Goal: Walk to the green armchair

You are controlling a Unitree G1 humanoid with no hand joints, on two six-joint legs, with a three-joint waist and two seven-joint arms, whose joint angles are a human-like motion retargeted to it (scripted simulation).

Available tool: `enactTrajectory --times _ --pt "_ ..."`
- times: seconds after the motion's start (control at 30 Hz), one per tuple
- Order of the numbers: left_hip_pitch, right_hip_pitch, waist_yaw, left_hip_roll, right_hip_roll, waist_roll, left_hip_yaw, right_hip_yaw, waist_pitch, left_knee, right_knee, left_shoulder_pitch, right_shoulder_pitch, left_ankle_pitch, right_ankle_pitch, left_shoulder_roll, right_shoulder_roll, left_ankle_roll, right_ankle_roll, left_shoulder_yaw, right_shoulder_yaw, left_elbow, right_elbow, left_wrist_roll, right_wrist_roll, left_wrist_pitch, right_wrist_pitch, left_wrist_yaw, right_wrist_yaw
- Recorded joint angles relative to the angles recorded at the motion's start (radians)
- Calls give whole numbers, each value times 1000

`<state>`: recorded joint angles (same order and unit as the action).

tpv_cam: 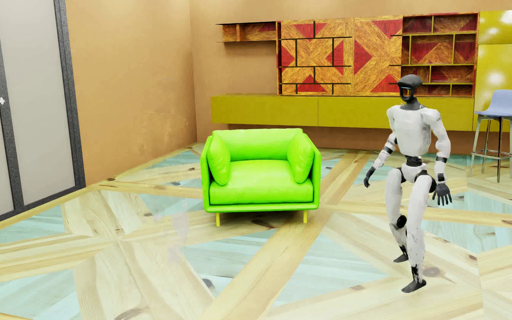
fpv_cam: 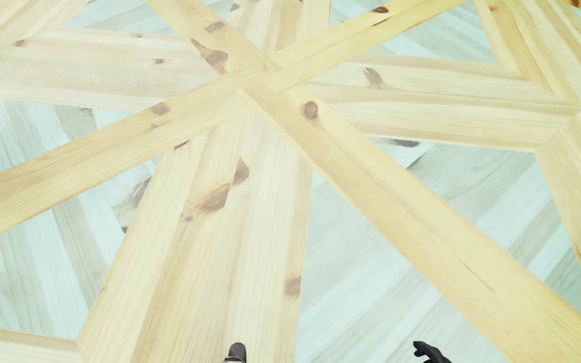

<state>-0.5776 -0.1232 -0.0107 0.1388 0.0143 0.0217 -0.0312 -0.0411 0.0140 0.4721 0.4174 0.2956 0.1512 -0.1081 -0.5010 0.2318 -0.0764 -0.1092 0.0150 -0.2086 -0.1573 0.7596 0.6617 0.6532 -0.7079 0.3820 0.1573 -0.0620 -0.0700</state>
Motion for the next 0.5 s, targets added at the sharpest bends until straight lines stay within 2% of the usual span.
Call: enactTrajectory --times 0.07,0.1,0.13,0.23,0.3,0.37,0.43,0.47,0.5 --pt "38 8 -4 -14 -44 -7 59 34 -1 42 60 -19 13 -38 -7 -16 -14 36 19 16 5 -9 17 8 4 5 16 20 6" --pt "62 -7 -6 -24 -66 -14 86 46 1 57 132 -39 29 -66 23 -22 -12 47 27 19 -1 -11 25 17 11 10 26 37 4" --pt "87 -45 -9 -33 -86 -22 112 63 5 63 235 -62 46 -94 81 -26 -8 50 38 16 -7 -15 33 30 18 13 35 49 5" --pt "177 -246 -21 -55 -108 -46 195 154 17 52 626 -134 90 -159 340 -14 -9 71 67 -14 16 -54 45 87 12 -22 57 56 45" --pt "241 -377 -32 -54 -184 -64 251 80 24 43 776 -179 115 -199 344 12 -5 78 47 -21 27 -103 43 91 8 -46 60 66 68" --pt "300 -468 -54 -55 -234 -74 297 -39 23 19 749 -219 133 -232 318 40 5 82 24 -21 22 -163 47 85 12 -59 67 66 76" --pt "361 -537 -73 -60 -209 -77 347 -120 18 -7 609 -246 149 -273 303 51 0 80 63 -5 9 -239 43 84 13 -76 70 70 83" --pt "392 -556 -79 -64 -193 -77 372 -157 14 -17 506 -258 156 -296 299 51 -1 77 108 3 -6 -277 39 76 19 -85 73 77 76" --pt "422 -563 -83 -67 -179 -77 394 -205 10 -32 386 -278 160 -317 310 52 7 73 121 2 -24 -305 36 59 29 -89 81 83 63"
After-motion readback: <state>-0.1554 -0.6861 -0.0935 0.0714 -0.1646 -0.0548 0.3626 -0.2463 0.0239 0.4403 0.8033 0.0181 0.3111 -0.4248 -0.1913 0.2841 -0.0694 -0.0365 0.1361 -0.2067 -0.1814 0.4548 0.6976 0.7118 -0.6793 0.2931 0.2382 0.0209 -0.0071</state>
